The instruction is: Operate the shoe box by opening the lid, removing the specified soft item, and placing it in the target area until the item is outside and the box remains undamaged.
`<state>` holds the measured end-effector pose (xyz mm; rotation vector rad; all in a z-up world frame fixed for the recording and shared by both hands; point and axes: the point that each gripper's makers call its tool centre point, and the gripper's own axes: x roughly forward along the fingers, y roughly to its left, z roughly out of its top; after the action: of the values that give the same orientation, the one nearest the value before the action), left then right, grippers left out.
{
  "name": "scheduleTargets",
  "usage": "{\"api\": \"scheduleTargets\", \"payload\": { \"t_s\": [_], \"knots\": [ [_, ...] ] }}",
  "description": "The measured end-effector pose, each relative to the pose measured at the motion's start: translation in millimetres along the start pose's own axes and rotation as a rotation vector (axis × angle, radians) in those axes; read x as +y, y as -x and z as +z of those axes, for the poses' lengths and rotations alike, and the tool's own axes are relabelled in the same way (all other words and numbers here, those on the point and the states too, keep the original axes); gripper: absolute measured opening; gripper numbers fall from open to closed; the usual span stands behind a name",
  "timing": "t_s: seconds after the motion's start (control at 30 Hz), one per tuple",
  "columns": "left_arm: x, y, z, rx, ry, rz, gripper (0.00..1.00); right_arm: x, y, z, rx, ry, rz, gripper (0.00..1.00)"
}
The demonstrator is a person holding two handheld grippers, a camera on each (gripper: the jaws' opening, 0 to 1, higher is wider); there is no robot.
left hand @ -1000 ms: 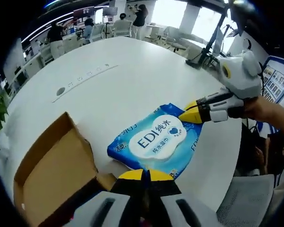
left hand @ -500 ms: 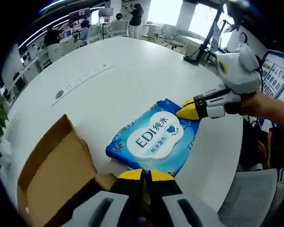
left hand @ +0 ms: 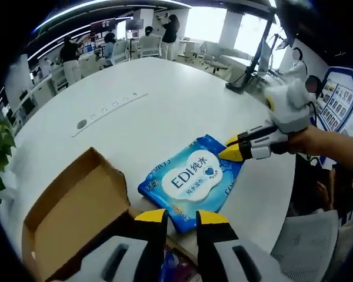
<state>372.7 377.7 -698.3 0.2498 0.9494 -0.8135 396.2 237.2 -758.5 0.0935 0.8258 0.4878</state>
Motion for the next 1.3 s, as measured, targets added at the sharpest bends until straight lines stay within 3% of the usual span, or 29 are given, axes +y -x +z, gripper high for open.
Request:
{"api": "scheduleTargets", "payload": {
  "t_s": [0.3,0.63,1.3],
  "knots": [
    [7.1,24,-5.0,-0.042,0.01,0.017,0.24,-1,14,-4.0,0.003,0.027,-0.022,0.1],
    [24.9,49,-24.8,-0.061,0.04,0.055,0.27,13,34,0.1,-0.019,0.075,-0.018,0.14],
    [50.7,72,-67.5,-0.052,0.077,0.088,0.32,77,52,26.3,-0.042,0.246,0.074,0.22]
  ]
}}
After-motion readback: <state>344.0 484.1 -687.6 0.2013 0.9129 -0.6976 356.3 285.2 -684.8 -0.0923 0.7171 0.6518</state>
